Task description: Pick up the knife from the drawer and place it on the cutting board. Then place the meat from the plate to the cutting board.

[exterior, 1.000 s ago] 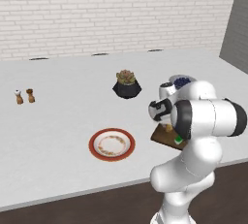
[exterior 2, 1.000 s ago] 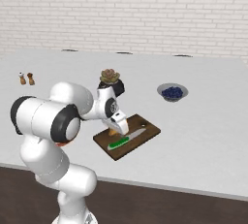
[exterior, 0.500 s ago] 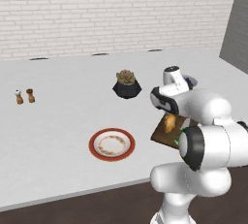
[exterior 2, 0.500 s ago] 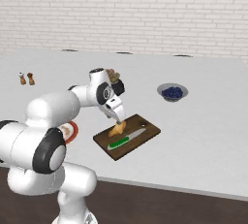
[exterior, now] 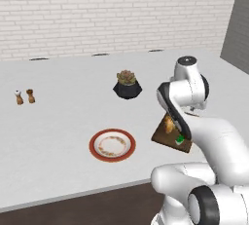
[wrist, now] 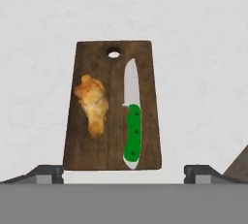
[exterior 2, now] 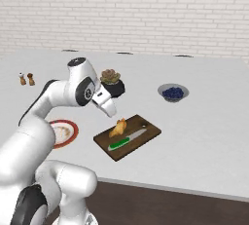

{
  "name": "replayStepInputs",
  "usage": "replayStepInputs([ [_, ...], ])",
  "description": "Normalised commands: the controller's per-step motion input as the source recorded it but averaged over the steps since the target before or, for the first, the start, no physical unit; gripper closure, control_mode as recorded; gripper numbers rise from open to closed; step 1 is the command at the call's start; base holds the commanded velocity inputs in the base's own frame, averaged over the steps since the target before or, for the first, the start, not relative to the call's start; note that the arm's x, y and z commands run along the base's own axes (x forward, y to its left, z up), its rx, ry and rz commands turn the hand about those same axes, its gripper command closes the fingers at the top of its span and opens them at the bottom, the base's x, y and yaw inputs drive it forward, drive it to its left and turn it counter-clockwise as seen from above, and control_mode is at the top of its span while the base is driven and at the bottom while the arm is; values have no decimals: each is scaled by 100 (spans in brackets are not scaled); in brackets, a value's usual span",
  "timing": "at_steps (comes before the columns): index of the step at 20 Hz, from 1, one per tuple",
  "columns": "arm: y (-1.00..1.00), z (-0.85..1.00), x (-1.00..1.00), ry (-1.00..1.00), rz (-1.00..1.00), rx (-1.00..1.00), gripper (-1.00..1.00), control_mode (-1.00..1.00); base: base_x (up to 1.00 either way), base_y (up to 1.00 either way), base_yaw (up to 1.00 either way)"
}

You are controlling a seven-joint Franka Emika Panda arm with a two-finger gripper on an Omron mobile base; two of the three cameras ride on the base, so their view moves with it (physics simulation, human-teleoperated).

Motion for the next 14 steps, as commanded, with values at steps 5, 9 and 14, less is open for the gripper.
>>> replayStepInputs([
  [5,83,34,-99,-24,24,-9,-100,-100,0,0,0],
  [9,94,30,-87,-15,25,-16,-100,-100,0,0,0],
  [14,100,43,-31,13,13,-33,-100,-100,0,0,0],
])
